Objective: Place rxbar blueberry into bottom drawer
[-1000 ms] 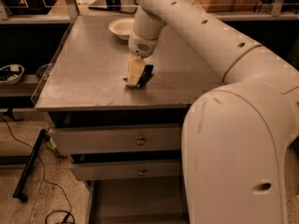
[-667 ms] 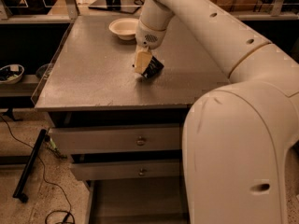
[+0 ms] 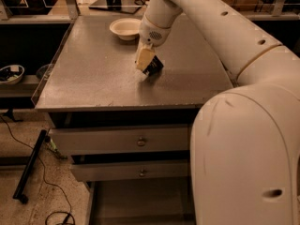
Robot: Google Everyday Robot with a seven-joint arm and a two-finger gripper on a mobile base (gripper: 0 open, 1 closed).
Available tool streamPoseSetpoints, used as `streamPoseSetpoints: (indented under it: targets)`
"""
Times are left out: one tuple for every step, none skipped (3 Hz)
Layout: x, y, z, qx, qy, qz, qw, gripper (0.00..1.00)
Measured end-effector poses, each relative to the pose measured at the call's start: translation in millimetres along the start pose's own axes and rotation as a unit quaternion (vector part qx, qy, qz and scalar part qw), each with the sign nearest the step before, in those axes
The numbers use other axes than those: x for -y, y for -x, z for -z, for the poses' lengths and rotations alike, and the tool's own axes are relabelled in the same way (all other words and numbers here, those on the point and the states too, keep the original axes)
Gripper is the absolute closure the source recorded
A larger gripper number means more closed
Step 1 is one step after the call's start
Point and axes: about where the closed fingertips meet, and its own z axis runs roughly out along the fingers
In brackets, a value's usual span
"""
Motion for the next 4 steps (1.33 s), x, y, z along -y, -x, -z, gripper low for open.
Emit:
streamPoseSetpoints:
  targets:
    - [-1,3,46,0.012,-0.036,0.009,0.9992,1.0]
    - [-4,5,71,0.018,-0.055,0.014,0.9982,1.0]
    - [-5,7,91,0.029,-0.063,0.018,0.9974,1.0]
    - [-4,4,92,0.034,-0.068,0.013,0.997,1.0]
